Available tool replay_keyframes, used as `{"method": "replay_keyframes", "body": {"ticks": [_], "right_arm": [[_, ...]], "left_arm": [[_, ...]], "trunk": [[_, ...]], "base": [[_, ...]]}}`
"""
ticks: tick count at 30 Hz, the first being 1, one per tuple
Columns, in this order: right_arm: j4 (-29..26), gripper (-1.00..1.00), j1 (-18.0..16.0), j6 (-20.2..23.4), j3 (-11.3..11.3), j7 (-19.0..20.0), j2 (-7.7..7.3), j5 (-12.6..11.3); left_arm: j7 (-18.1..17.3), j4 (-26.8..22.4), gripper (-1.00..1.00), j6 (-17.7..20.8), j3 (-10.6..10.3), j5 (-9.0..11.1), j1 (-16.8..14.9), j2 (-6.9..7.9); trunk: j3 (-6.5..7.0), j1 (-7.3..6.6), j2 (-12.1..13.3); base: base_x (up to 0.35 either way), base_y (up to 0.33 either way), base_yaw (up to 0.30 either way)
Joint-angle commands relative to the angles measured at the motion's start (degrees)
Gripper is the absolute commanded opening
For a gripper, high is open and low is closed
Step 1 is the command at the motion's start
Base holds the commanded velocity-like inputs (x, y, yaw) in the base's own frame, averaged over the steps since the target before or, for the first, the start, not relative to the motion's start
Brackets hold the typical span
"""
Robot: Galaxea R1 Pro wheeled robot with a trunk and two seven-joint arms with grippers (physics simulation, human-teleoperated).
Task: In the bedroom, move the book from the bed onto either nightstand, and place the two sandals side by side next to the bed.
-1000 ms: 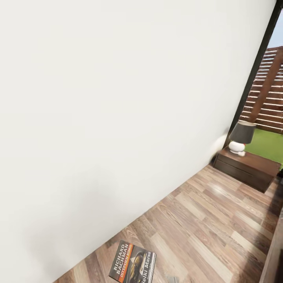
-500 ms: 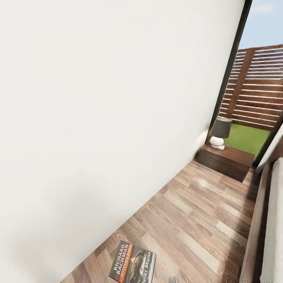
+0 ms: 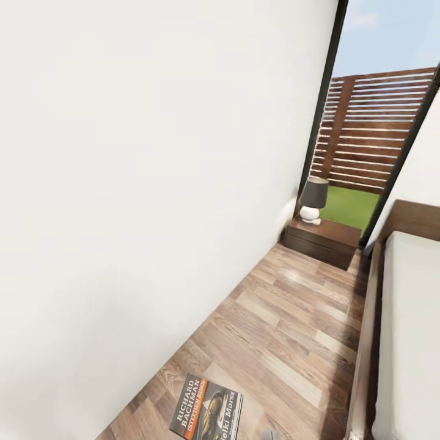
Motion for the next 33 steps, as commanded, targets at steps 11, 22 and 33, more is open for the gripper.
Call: {"method": "replay_keyframes", "body": {"ticks": [11,22,33], "right_arm": [[0.01,-1.0,-0.06,0.47,-0.2,0.22,0.03,-0.27],[0.0,-1.0,-0.06,0.46,-0.2,0.22,0.0,-0.27],[0.0,-1.0,-0.06,0.43,-0.27,0.24,-0.04,-0.27]], "left_arm": [[-0.25,0.07,1.0,-0.15,-0.39,0.6,0.07,0.02],[-0.25,0.09,1.0,-0.17,-0.39,0.6,0.01,0.02],[-0.25,0.09,1.0,-0.17,-0.39,0.6,0.06,0.02]], "trunk": [[-0.41,0.03,-0.12],[-0.7,0.03,-0.12],[-0.79,0.03,-0.12]], "base": [[0.023,0.001,-0.269],[0.172,0.091,-0.266],[0.265,0.129,-0.095]]}}
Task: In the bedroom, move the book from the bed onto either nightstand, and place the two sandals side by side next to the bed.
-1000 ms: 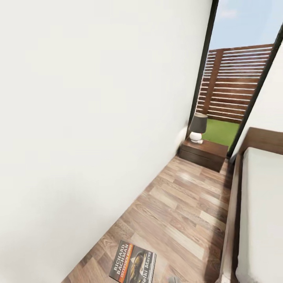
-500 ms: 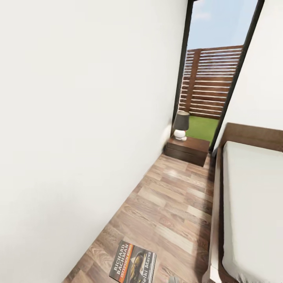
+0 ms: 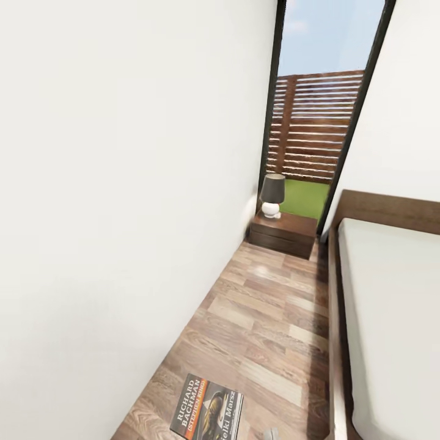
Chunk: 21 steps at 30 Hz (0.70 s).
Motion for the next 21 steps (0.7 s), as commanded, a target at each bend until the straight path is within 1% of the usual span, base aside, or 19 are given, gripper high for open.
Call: {"method": "replay_keyframes", "body": {"ticks": [1,8,21], "right_arm": [[-0.03,-1.0,-0.04,0.49,-0.18,0.24,0.03,-0.28],[-0.05,-1.0,-0.04,0.48,-0.14,0.28,0.02,-0.34],[-0.07,-1.0,-0.04,0.48,-0.13,0.29,0.02,-0.35]], "left_arm": [[-0.26,0.03,1.0,-0.14,-0.39,0.61,-0.03,0.02],[-0.26,0.03,1.0,-0.12,-0.39,0.61,-0.05,0.0],[-0.26,0.02,1.0,-0.12,-0.39,0.6,-0.04,0.02]], "trunk": [[-0.12,0.06,-0.11],[0.09,0.06,-0.11],[0.89,0.06,-0.11]], "base": [[0.277,0.058,-0.024],[0.279,0.026,-0.096],[0.278,0.004,-0.184]]}}
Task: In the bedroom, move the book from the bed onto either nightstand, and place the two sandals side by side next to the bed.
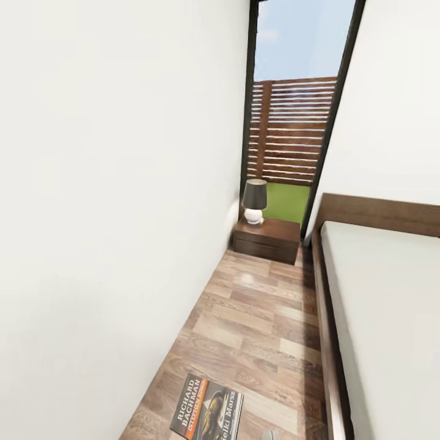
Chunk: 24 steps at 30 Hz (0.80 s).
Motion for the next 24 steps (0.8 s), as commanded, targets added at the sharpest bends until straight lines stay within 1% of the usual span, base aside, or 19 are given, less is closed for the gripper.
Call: {"method": "replay_keyframes", "body": {"ticks": [1,7,19,24], "right_arm": [[0.02,-1.0,-0.06,0.49,-0.19,0.22,0.03,-0.25],[0.01,-1.0,-0.06,0.49,-0.19,0.22,0.03,-0.25],[0.03,-1.0,-0.06,0.49,-0.19,0.22,0.04,-0.23],[0.06,-1.0,-0.06,0.49,-0.19,0.22,0.09,-0.2]], "left_arm": [[-0.25,0.02,1.0,-0.15,-0.39,0.61,-0.06,0.02],[-0.25,0.02,1.0,-0.14,-0.39,0.61,-0.01,0.02],[-0.25,0.02,1.0,-0.16,-0.39,0.61,-0.02,0.03],[-0.25,0.02,1.0,-0.19,-0.39,0.61,-0.07,0.03]], "trunk": [[-0.06,0.06,-0.11],[0.13,0.06,-0.11],[0.2,0.06,-0.11],[0.2,0.06,-0.11]], "base": [[0.252,0.001,-0.21],[0.22,0.012,-0.146],[0.255,0.101,-0.042],[0.207,0.075,-0.176]]}}
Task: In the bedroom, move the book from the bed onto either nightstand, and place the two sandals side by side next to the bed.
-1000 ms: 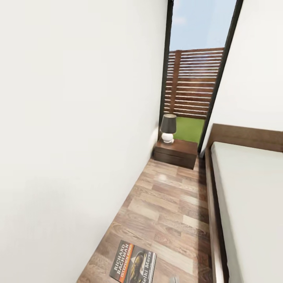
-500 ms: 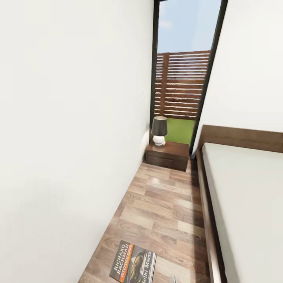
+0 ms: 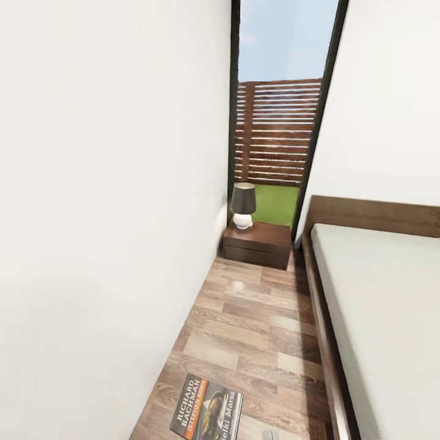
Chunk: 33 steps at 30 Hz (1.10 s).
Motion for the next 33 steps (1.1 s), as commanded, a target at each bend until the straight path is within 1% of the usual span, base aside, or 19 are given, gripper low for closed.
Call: {"method": "replay_keyframes", "body": {"ticks": [1,16,21,26,33], "right_arm": [[-0.01,-1.0,-0.06,0.49,-0.2,0.22,0.04,-0.25],[0.0,-1.0,-0.06,0.49,-0.2,0.22,0.06,-0.24],[0.01,-1.0,-0.06,0.49,-0.2,0.22,0.06,-0.25],[-0.02,-1.0,-0.06,0.49,-0.2,0.22,0.06,-0.24],[-0.04,-1.0,-0.06,0.49,-0.2,0.22,0.06,-0.22]], "left_arm": [[-0.25,0.01,1.0,-0.13,-0.39,0.59,-0.01,0.02],[-0.25,0.02,1.0,-0.12,-0.39,0.59,0.04,0.02],[-0.25,0.02,1.0,-0.11,-0.39,0.6,0.06,0.02],[-0.25,0.02,1.0,-0.1,-0.39,0.59,0.06,0.02],[-0.25,0.02,1.0,-0.12,-0.39,0.6,0.06,0.02]], "trunk": [[-0.12,0.05,-0.12],[-0.12,0.05,-0.12],[-0.12,0.05,-0.12],[-0.12,0.05,-0.12],[-0.12,0.05,-0.12]], "base": [[0.107,0.038,-0.225],[0.037,0.01,-0.26],[0.124,0.059,-0.248],[0.208,0.133,-0.128],[0.246,0.162,-0.04]]}}
